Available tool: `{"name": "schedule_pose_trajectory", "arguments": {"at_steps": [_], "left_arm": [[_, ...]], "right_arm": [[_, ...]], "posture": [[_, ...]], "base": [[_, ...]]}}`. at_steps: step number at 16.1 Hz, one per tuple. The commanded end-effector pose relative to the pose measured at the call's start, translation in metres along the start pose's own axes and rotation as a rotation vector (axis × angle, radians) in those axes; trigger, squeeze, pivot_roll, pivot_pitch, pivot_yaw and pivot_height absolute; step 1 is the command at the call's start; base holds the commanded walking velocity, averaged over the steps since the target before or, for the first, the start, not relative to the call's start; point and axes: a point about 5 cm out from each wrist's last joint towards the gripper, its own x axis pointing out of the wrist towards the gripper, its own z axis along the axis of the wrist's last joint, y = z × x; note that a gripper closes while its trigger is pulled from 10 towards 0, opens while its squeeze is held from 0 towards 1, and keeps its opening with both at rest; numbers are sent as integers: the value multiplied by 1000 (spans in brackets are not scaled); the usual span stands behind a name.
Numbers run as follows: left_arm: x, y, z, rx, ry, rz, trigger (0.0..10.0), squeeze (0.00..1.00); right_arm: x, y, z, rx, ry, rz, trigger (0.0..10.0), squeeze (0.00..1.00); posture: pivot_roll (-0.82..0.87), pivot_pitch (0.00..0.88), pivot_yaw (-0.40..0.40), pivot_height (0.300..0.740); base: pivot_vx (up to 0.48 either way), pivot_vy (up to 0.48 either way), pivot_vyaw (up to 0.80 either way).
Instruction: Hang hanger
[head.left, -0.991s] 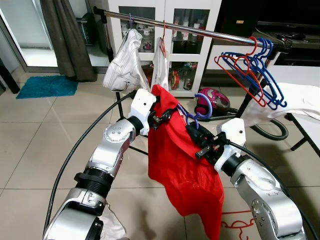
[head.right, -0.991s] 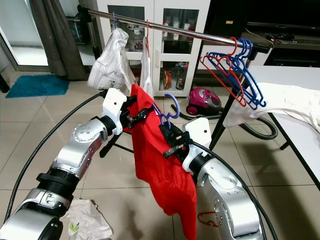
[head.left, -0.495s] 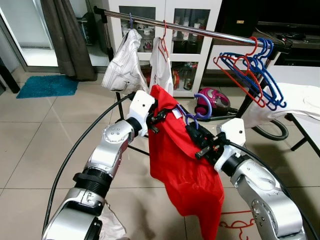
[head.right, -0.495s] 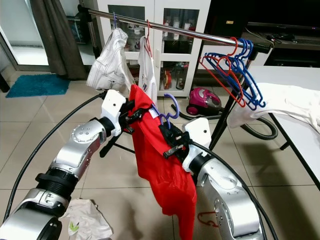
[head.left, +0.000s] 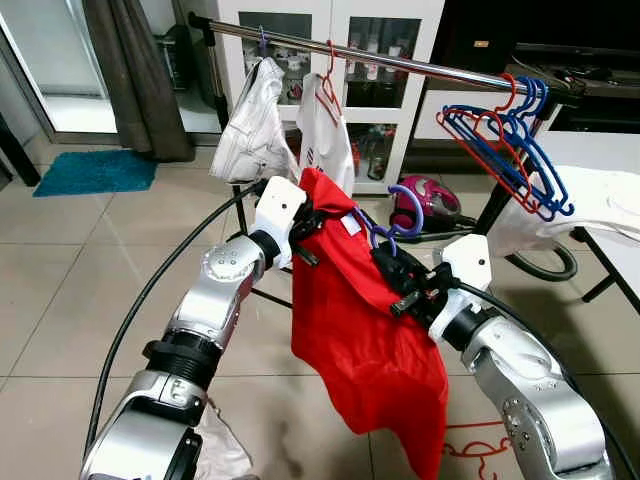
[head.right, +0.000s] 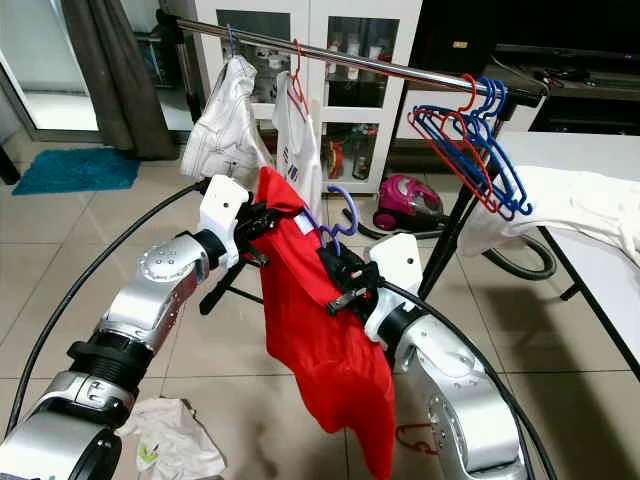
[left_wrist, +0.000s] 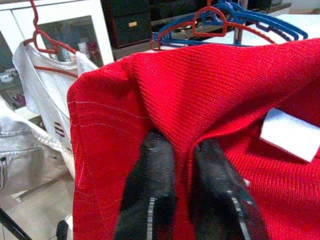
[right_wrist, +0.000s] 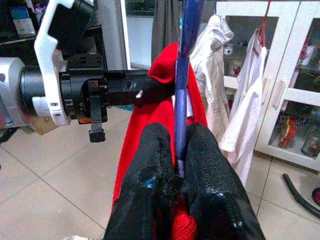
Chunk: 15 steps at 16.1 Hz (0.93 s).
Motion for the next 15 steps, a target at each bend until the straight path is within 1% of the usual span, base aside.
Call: {"name": "schedule_pose_trajectory", "arguments": {"at_steps": [1,2,4,5,6,7,8,9,11,12,13,14,15], "left_arm": [[0,15,11,11,-11,46,0,0],[0,18,14,14,-14,52,0,0],[-1,33,32,32,-34,73,0,0],[-1,37,38,33,-41,79,0,0],[-3,48,49,41,-49,91,0,0],[-3,50,51,42,-49,97,0,0],[-4,55,56,52,-46,99,0,0],[-5,62,57,79,-26,110,0,0],[-11,81,61,101,-2,192,0,0],[-12,85,62,103,-3,205,0,0],[-15,90,70,100,-32,203,0,0],[-14,88,77,114,-54,149,0,0],[-12,80,77,133,-50,90,0,0]], "right_arm": [[1,1,9,-58,-33,24,10000,0],[1,1,7,-74,-22,27,10000,0],[1,1,0,-143,35,37,10000,0],[0,2,-3,-161,51,44,10000,0],[-2,4,-9,-195,84,62,10000,0],[-2,5,-10,-201,91,67,10000,0],[-4,7,-15,-234,116,91,10000,0],[-7,8,-18,-231,122,91,10000,0],[-17,8,-25,-226,159,102,10000,0],[-19,8,-27,-223,170,105,10000,0],[-25,7,-35,-237,243,119,10000,0],[-27,4,-38,-268,274,98,10000,0],[-22,-2,-32,-263,232,31,10000,0]], "posture": [[57,0,-20,740],[60,0,-20,740],[66,0,-20,740],[66,0,-20,740],[70,0,-20,740],[70,0,-20,740],[70,0,-20,740],[78,0,-24,740],[79,0,-25,740],[79,0,-25,740],[79,0,-25,740],[82,0,-25,740],[82,0,-23,740]], "base": [[0,0,0],[0,0,0],[0,0,0],[0,0,0],[0,0,0],[0,0,0],[0,0,0],[0,0,0],[0,0,0],[0,0,0],[0,0,0],[0,0,0],[0,0,0]]}}
